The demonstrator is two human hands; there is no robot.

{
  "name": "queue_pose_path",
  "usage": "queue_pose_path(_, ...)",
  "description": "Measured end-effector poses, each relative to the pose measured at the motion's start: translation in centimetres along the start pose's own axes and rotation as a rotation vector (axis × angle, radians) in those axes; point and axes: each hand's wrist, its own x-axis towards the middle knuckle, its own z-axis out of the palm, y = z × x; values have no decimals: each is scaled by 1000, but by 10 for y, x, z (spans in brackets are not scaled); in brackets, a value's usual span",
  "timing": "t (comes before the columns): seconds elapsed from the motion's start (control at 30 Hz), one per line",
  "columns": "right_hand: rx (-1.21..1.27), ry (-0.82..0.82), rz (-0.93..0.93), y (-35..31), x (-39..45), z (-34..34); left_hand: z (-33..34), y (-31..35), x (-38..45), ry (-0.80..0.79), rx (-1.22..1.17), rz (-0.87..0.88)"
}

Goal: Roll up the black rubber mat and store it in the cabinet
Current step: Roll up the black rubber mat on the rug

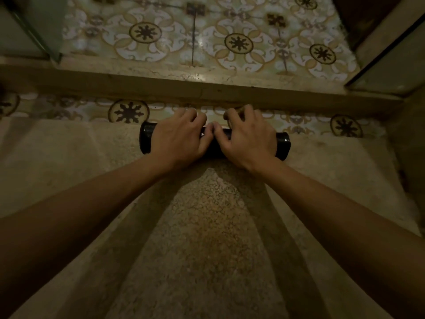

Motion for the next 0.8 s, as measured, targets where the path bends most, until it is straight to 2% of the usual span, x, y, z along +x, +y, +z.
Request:
queue_pose_path(0.13, -17, -83, -15, 0, -1, -1, 1, -1, -3, -119, -37, -31)
queue_pose_path(0.3, 1, -70, -51, 2, -20, -6, -4, -4, -16, -161, -84, 42)
queue_pose_path(0.43, 24, -187, -78, 7, -17, -15, -11, -10, -14, -275, -42, 126)
queue_pose_path(0.67, 22, -449, -374, 40, 7, -23, -12, -34, 7, -437, -54, 253)
queue_pose_path(0.8, 53, -405, -377, 50, 7, -19, -11, -39, 7, -418, -95, 259)
